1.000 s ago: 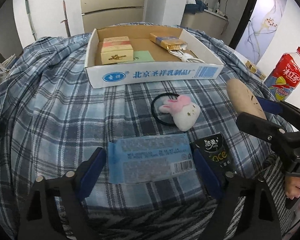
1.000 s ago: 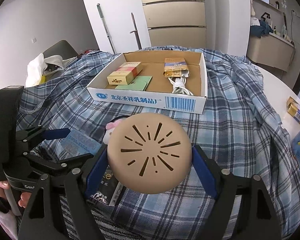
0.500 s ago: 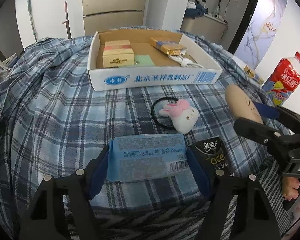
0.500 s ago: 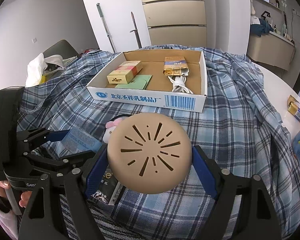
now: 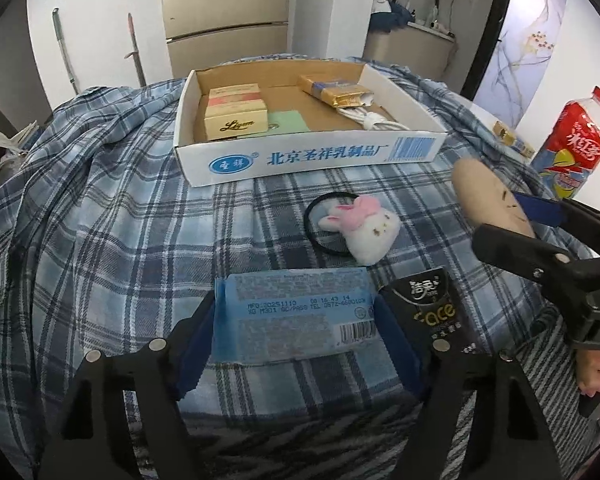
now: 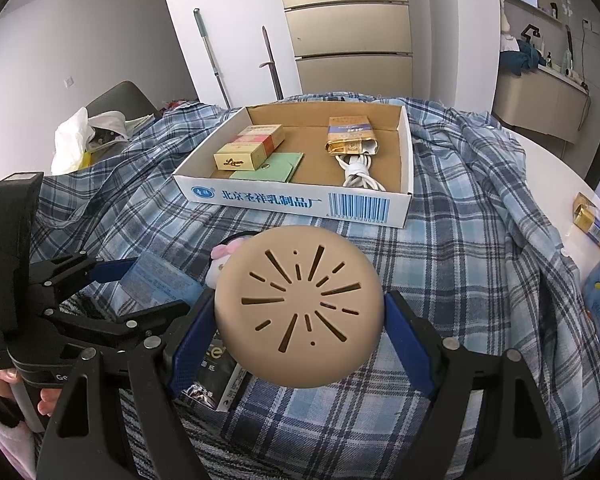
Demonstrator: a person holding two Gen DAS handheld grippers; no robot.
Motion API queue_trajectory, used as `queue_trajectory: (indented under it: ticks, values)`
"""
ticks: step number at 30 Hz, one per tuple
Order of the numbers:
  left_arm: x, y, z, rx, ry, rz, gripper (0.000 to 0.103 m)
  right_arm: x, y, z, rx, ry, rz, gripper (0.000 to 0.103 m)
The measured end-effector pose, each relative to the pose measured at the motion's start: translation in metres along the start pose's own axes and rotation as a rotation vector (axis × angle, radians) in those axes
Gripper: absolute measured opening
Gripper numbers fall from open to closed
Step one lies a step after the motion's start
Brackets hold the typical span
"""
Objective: Organize soft objects
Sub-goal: 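Lower the left gripper onto the light blue packet and close on it, then lift the disc with the right gripper while the left gripper lifts the blue packet toward the box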
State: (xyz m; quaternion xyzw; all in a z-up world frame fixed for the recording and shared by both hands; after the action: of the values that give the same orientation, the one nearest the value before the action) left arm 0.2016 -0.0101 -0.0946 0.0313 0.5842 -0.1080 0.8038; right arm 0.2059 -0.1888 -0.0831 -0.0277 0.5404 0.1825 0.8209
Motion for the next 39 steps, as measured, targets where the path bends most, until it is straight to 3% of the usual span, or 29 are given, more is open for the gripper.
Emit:
queue_trajectory:
  ticks: [7, 16, 22, 24, 28, 39]
  values:
    - [0.001, -0.009, -0.003, 0.049, -0.005, 0.049, 0.081, 0.0, 0.0, 0.0, 0.001, 0.002, 0.002, 0.081]
    - [0.011, -0.016, 0.0, 0.076, 0.043, 0.103, 0.086, 0.001, -0.001, -0.001, -0.001, 0.003, 0.003, 0.081]
    - [0.012, -0.011, 0.0, 0.055, 0.049, 0.082, 0.083, 0.001, 0.001, -0.001, 0.0, 0.003, 0.0, 0.081]
    - [0.007, -0.01, -0.002, 0.046, 0.016, 0.082, 0.078, 0.0, 0.0, -0.001, 0.001, 0.002, -0.001, 0.081]
    - [-0.012, -0.011, -0.009, 0.052, -0.092, 0.078, 0.077, -0.005, 0.0, -0.002, 0.004, -0.033, -0.009, 0.081]
    - [-0.073, -0.013, -0.034, 0.053, -0.475, 0.041, 0.077, -0.036, 0.014, -0.009, -0.056, -0.23, -0.048, 0.081]
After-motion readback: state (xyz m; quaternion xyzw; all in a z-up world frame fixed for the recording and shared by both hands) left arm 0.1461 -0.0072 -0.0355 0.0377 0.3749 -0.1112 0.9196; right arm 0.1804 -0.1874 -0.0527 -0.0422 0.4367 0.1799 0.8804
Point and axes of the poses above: each gripper's, at about its wrist camera, not at the fingertips, and x roughly the way its jaws point, y to its left, z to its top, the point moved 1 cm from there along x, roughly the way its jaws point, and after that the axes turned 15 degrees about y, right-handed, at the moved point
